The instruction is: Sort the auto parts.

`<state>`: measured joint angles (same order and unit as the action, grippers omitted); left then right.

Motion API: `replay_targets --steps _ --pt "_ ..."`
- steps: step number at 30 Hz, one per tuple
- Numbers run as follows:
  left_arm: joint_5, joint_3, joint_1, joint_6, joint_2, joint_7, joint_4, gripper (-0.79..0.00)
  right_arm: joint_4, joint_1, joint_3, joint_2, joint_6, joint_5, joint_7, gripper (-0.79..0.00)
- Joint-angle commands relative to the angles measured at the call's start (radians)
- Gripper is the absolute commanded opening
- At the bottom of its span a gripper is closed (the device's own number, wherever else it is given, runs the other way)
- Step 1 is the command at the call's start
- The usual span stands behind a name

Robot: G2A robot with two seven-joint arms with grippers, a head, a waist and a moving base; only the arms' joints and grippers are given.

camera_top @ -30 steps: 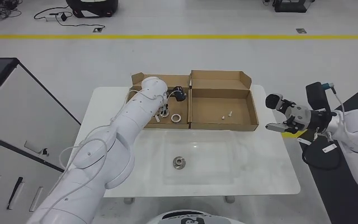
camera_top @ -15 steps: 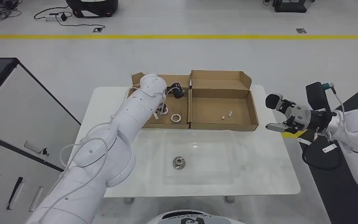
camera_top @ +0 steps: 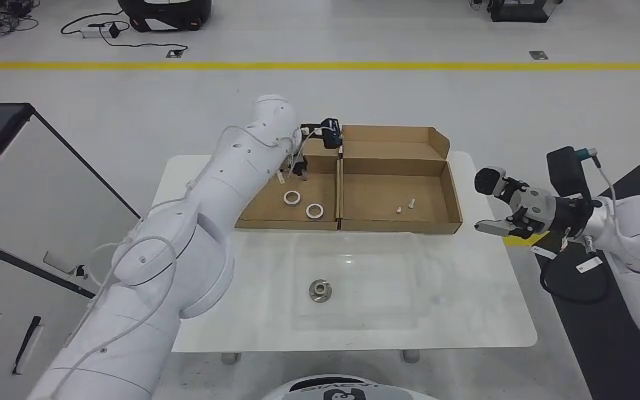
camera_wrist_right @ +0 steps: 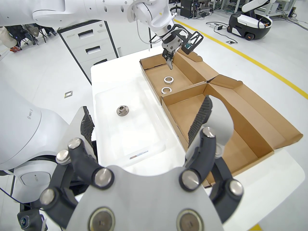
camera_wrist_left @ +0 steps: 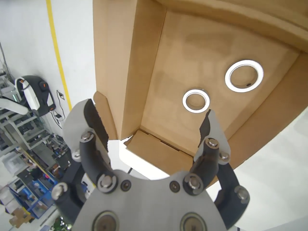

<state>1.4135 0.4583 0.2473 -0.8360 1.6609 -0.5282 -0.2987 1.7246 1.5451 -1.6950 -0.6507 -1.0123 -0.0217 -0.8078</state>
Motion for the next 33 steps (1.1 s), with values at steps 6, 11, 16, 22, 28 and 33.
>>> replay_targets --steps 6,11,16,22,28,33 --pt "0.056 -0.001 -0.004 -0.088 -0.036 0.143 -0.107 0.0 0.0 0.0 0.0 0.0 0.0 0.0 0.0 0.0" --pt "0.118 0.002 0.01 -0.111 -0.072 0.228 -0.21 0.0 0.0 0.0 0.0 0.0 0.0 0.0 0.0 0.0" --pt "0.175 0.017 0.039 -0.152 -0.118 0.285 -0.359 0.0 0.0 0.0 0.0 0.0 0.0 0.0 0.0 0.0" --pt "0.257 0.05 0.102 -0.176 -0.193 0.325 -0.592 0.0 0.0 0.0 0.0 0.0 0.0 0.0 0.0 0.0" --pt "0.299 0.066 0.181 -0.176 -0.276 0.345 -0.807 0.0 0.0 0.0 0.0 0.0 0.0 0.0 0.0 0.0" --pt "0.258 0.031 0.202 -0.176 -0.336 0.337 -0.931 0.0 0.0 0.0 0.0 0.0 0.0 0.0 0.0 0.0"
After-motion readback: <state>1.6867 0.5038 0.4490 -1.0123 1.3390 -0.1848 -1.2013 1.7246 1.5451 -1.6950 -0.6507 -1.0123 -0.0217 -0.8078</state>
